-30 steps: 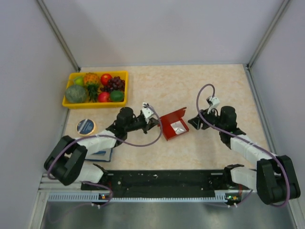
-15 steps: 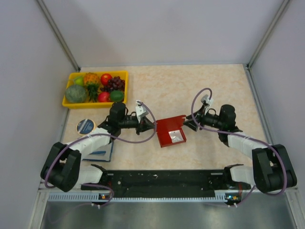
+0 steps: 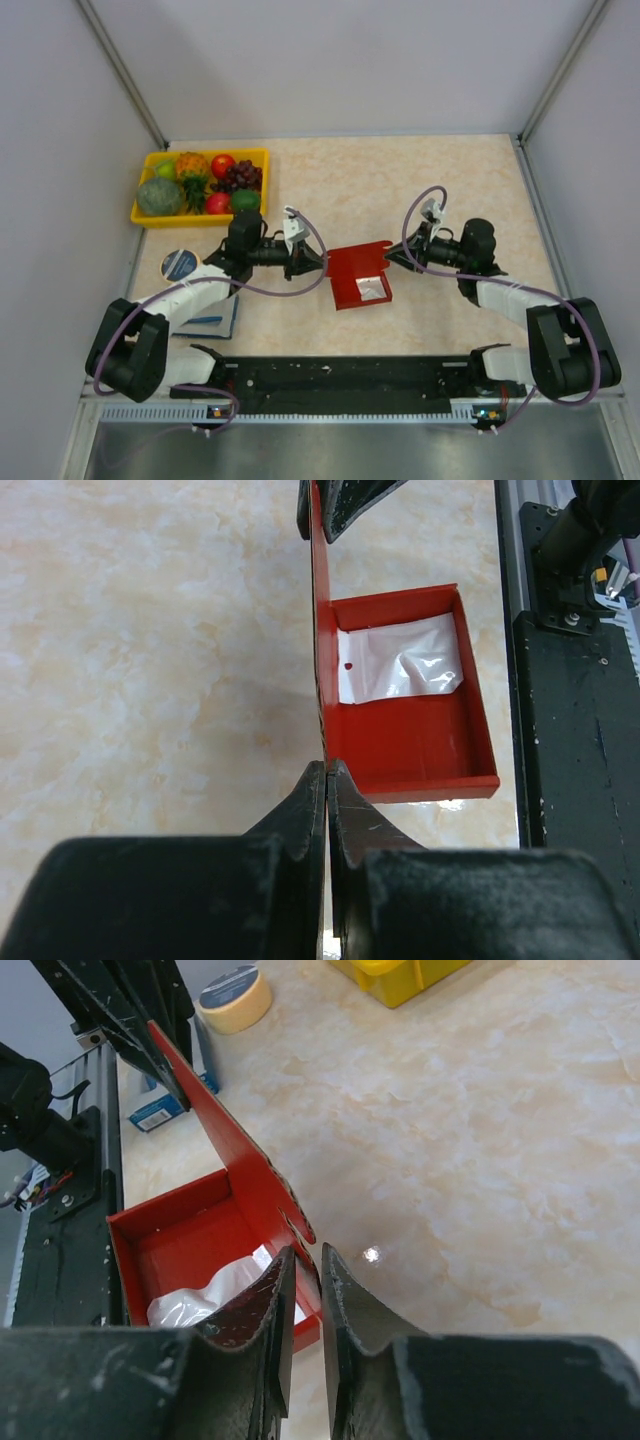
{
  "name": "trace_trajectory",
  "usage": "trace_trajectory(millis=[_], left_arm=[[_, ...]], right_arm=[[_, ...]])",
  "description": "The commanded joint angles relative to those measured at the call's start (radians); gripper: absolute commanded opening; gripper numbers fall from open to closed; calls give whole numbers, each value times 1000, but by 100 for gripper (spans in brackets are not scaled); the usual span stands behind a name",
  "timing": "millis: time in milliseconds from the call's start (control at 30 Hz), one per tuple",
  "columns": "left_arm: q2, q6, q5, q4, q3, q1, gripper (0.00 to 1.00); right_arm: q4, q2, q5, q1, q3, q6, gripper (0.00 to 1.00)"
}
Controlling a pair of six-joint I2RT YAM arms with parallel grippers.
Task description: Fold the paper box
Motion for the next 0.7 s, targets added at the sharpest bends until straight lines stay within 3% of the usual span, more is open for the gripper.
trace_trajectory(millis=[0,167,333,667], left_arm=[[13,12,22,-8,45,6,0],[10,-39,-18,35,30,7,0],[1,-147,-58,194,-7,7,18],[-3,-219,-150,296,-55,-1,4]], right_arm=[[72,-10,-34,-4,18,-4,13],[74,-28,-19,-4,10,0,0],[164,-51,7,-3,-23,46,0],[248,-50,58,17,-48,102,0]])
